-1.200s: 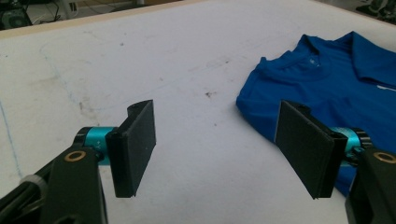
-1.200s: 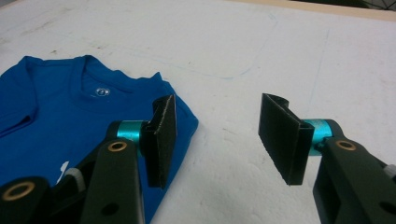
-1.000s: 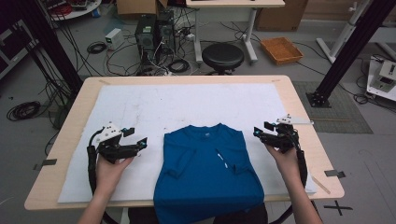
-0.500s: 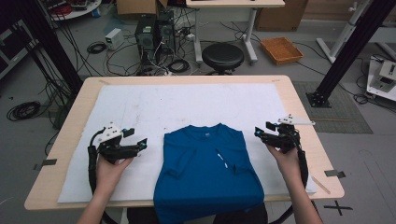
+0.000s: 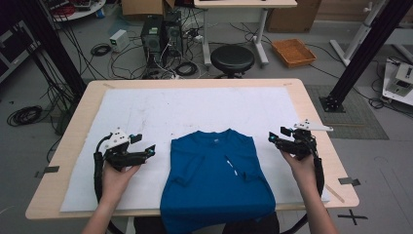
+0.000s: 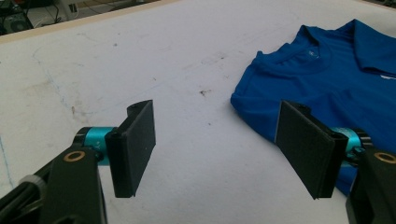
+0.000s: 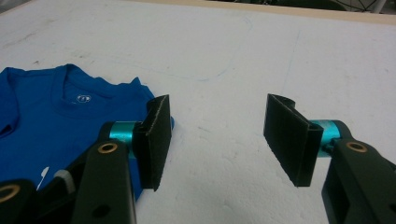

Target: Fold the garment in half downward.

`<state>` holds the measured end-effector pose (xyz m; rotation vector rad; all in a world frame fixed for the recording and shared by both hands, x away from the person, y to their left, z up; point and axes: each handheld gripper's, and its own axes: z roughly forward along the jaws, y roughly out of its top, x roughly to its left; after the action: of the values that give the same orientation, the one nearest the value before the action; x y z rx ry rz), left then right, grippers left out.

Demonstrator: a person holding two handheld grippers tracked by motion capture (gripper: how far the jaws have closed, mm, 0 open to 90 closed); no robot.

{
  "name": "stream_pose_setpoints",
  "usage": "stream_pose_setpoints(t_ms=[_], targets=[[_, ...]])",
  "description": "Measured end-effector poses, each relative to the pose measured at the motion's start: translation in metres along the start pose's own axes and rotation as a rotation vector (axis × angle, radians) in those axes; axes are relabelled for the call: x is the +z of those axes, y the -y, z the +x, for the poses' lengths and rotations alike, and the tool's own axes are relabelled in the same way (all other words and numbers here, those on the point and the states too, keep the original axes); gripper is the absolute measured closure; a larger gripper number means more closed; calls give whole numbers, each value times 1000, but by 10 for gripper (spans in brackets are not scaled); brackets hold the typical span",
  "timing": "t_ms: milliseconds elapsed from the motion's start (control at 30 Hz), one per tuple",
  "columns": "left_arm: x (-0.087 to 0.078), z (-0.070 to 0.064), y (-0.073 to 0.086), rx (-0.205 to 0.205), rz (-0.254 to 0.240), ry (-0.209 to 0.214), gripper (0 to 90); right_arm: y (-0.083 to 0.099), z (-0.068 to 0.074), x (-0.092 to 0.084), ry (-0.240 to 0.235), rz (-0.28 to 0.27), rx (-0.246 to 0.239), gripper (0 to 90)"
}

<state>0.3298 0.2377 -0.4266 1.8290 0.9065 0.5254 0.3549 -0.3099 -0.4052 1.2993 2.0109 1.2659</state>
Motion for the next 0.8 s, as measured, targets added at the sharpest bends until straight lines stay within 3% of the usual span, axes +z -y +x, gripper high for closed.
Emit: stream_pose_setpoints(t_ms=[200, 300, 400, 600, 800], targets=[[5, -2, -6, -23, 29, 29, 291, 0, 2, 4, -5, 8, -8, 419], [7, -4, -11, -10, 40, 24, 291, -1, 3, 6, -8, 10, -11, 419], [8, -6, -15, -5, 27, 14, 291, -2, 5, 8, -10, 12, -10, 406], [15, -10, -27, -17, 13, 35, 291, -7, 10, 12, -25, 14, -12, 341], [23, -12, -37, -28, -3, 51, 296, -12, 16, 19, -61, 10, -23, 372]])
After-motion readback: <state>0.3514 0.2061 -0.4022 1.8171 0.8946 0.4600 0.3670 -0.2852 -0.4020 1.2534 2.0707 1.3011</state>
